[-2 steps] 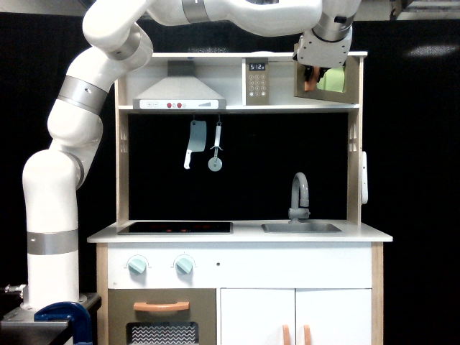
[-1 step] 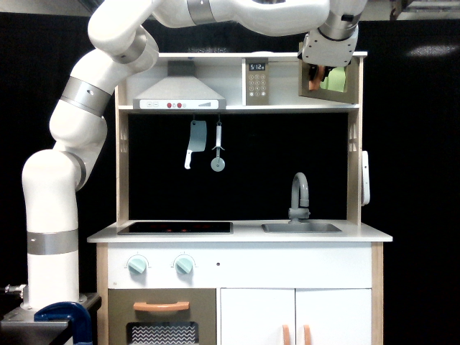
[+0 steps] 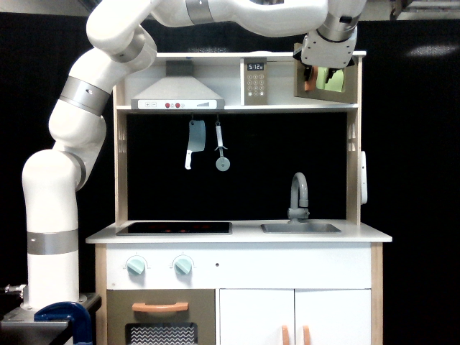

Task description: Open the oven door

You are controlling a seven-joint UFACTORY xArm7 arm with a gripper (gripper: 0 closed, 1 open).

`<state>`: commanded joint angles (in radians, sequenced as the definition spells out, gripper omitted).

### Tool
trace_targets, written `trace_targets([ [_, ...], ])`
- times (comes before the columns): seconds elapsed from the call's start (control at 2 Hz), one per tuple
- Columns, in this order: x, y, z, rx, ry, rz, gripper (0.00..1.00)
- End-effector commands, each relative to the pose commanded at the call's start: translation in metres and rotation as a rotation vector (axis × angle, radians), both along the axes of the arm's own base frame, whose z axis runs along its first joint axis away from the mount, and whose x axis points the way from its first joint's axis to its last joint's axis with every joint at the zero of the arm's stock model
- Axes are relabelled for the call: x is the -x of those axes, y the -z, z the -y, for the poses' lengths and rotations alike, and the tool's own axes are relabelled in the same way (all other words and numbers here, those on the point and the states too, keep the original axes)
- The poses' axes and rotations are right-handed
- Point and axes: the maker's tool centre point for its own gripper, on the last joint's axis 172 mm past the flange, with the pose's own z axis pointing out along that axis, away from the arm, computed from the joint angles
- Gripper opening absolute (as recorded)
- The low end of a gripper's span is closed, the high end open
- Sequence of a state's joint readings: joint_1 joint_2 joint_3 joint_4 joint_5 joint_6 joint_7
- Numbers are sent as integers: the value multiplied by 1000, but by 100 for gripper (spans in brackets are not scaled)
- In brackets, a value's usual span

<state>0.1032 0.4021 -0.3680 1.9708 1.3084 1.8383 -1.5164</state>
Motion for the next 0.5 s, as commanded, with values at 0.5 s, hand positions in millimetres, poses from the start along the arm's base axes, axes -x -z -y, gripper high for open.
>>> trace_targets([
  [0.5, 2, -1, 5, 0, 0, 0, 100],
])
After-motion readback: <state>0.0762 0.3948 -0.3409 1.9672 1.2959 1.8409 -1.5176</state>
